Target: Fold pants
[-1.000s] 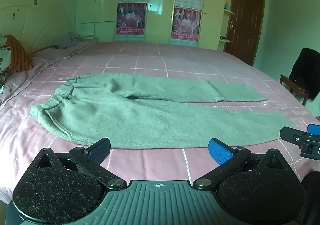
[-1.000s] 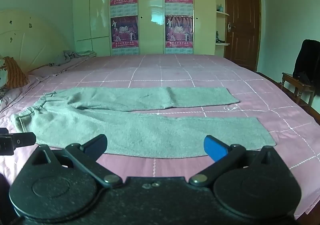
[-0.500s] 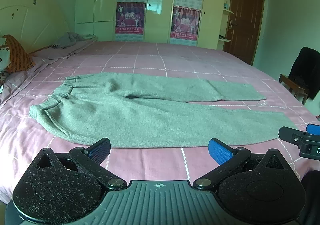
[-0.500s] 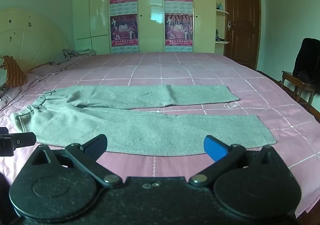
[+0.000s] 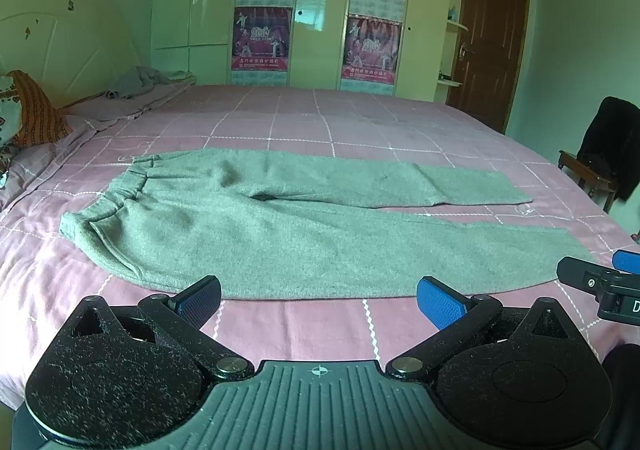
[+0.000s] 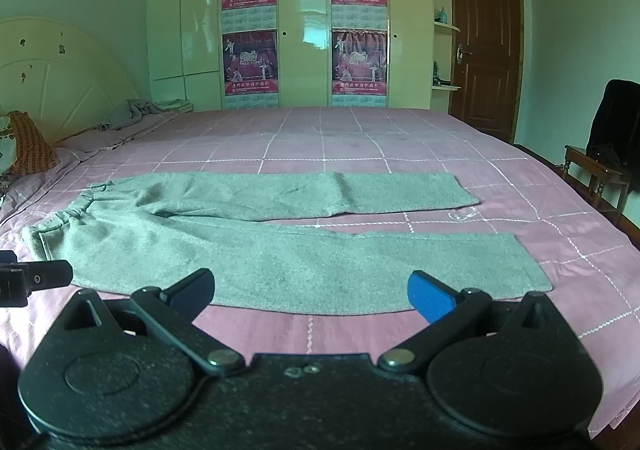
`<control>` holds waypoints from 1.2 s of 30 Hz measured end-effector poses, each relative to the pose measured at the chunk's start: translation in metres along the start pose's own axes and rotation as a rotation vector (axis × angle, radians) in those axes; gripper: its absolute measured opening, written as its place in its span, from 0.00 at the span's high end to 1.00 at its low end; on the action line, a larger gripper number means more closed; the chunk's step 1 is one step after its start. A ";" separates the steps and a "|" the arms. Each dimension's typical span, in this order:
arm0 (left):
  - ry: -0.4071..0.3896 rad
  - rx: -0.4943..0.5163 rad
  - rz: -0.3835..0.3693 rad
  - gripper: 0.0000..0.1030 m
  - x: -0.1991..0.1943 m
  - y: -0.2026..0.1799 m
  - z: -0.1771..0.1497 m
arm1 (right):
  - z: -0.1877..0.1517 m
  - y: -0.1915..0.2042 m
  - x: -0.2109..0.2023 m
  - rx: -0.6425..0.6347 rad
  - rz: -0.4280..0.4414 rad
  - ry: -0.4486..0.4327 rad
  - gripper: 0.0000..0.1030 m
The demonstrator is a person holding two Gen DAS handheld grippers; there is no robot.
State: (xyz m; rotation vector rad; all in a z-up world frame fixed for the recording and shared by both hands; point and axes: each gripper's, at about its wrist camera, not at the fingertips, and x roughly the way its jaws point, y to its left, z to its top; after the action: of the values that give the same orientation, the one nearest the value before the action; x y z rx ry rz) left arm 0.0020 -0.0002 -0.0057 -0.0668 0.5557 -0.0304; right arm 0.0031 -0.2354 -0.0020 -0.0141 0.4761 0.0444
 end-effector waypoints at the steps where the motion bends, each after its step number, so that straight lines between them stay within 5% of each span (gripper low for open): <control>1: 0.000 0.000 0.000 0.00 -0.001 0.000 0.000 | 0.000 0.001 -0.001 0.000 0.000 -0.001 0.00; 36: -0.001 0.004 -0.005 0.00 -0.001 -0.004 0.003 | 0.001 0.003 -0.003 -0.002 0.004 0.003 0.00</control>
State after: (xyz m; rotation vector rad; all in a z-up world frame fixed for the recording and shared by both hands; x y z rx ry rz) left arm 0.0025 -0.0036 -0.0020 -0.0647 0.5544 -0.0365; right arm 0.0007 -0.2329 0.0005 -0.0151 0.4787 0.0492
